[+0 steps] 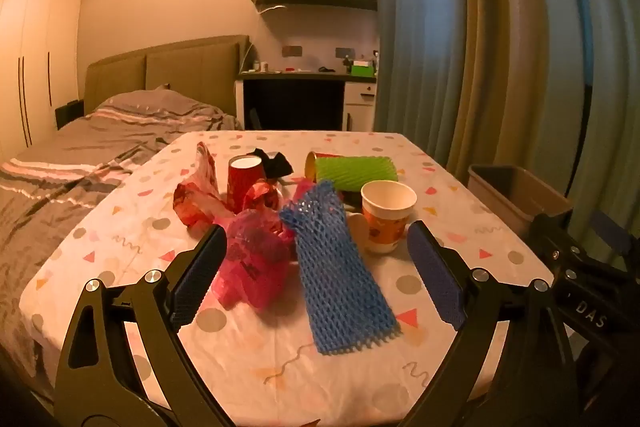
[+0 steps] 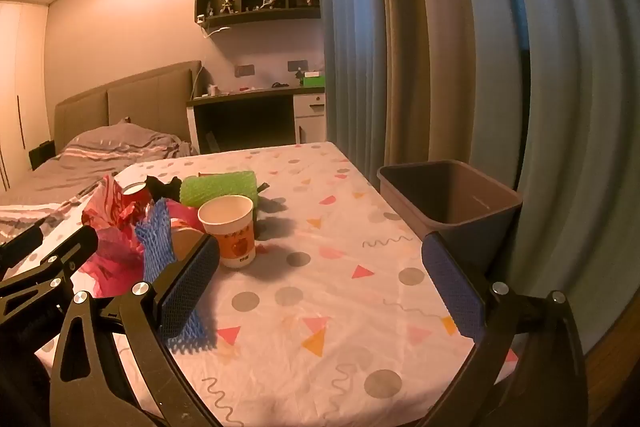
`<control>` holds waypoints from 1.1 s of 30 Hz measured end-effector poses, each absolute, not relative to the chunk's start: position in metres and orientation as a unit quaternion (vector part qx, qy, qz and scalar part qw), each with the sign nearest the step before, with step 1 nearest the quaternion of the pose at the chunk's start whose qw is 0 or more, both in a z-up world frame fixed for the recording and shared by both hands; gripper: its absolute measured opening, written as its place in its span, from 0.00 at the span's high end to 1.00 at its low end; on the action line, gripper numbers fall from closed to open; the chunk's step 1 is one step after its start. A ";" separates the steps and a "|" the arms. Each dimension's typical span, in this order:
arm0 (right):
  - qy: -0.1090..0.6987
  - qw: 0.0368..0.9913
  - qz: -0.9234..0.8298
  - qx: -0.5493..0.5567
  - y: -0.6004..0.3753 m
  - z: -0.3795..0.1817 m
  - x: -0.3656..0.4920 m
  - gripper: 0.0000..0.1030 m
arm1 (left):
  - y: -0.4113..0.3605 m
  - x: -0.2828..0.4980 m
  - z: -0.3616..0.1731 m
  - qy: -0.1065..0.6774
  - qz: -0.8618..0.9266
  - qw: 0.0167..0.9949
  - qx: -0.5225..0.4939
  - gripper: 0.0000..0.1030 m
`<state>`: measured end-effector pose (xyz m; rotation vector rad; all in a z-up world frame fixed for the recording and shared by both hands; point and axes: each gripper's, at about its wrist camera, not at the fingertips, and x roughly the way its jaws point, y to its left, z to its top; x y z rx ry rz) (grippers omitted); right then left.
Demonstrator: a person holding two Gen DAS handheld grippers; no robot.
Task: Collect trash
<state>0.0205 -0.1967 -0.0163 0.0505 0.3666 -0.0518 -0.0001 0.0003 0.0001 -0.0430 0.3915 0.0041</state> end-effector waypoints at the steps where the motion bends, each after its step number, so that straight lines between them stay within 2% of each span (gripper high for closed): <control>1: 0.182 0.983 -0.026 0.024 -0.197 -0.016 0.020 0.05 | 0.001 0.000 0.000 0.194 0.003 0.981 -0.023 0.13; 33: 0.178 0.983 -0.026 0.027 -0.200 -0.009 0.018 0.05 | 0.001 -0.001 0.001 0.193 0.001 0.981 -0.023 0.13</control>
